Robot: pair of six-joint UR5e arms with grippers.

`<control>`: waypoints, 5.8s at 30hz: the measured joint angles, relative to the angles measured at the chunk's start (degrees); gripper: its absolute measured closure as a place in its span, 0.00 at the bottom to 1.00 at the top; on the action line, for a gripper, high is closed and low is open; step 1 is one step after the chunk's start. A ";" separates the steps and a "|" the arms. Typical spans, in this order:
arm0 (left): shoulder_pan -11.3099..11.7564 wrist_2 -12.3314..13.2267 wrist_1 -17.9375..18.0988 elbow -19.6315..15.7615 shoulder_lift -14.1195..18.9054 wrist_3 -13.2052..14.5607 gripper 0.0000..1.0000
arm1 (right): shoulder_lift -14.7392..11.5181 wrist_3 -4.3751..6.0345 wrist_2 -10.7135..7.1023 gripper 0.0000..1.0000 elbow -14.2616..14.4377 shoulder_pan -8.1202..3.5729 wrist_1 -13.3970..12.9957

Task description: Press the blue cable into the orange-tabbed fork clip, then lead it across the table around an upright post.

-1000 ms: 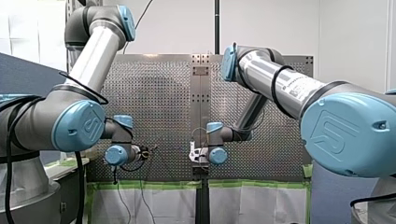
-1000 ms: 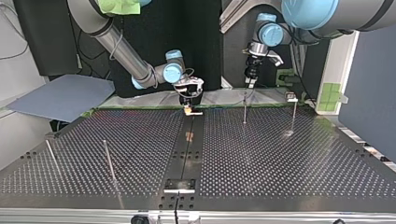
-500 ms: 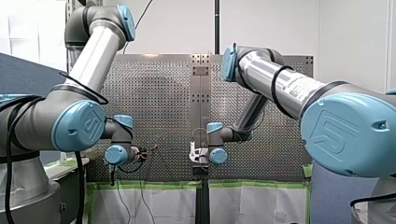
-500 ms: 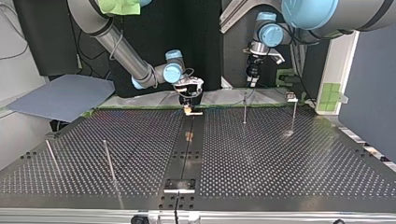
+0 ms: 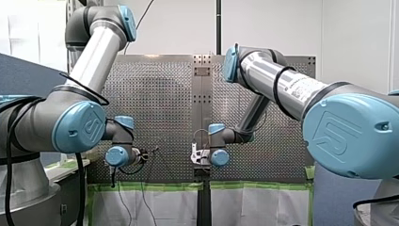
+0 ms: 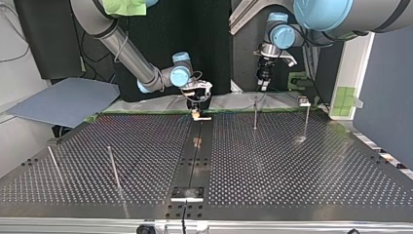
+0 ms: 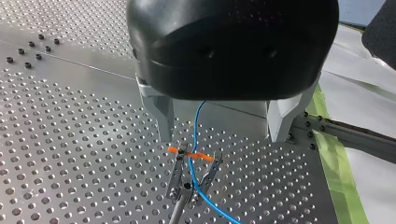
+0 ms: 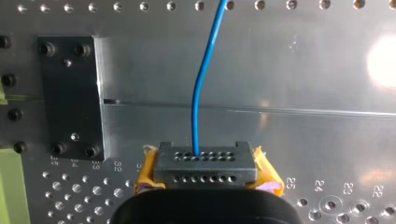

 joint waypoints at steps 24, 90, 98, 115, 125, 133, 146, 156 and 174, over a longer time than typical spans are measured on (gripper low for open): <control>-7.17 -2.67 -4.74 5.77 0.00 -3.26 0.00 | 0.01 -0.44 -0.19 1.00 0.01 -0.16 0.79; -12.78 -14.47 -11.52 21.69 -5.84 1.07 0.00 | 0.01 -0.95 -0.28 1.00 0.01 -0.32 1.30; -12.15 -14.49 -13.52 24.93 -9.51 1.53 0.00 | -0.02 -1.09 -0.28 1.00 0.01 -0.35 1.39; -11.33 -15.22 -20.82 30.27 -13.83 1.88 0.00 | 0.03 -1.57 -0.28 1.00 0.01 -0.44 1.49; -12.38 -16.63 -22.39 30.30 -12.12 3.93 0.00 | 0.03 -1.71 -0.28 1.00 0.01 -0.52 1.55; -12.78 -17.54 -21.48 30.36 -10.36 2.52 0.00 | 0.03 -1.74 -0.28 1.00 0.01 -0.53 1.53; -12.97 -21.35 -19.84 30.32 -10.29 2.43 0.00 | 0.03 -1.74 -0.28 1.00 0.02 -0.54 1.54; -13.54 -19.12 -20.52 30.31 -10.29 4.19 0.31 | 0.04 -1.74 -0.28 1.00 0.01 -0.54 1.57; -13.83 -22.68 -21.50 30.31 -10.32 3.89 1.00 | 0.04 -1.74 -0.28 1.00 0.02 -0.70 1.63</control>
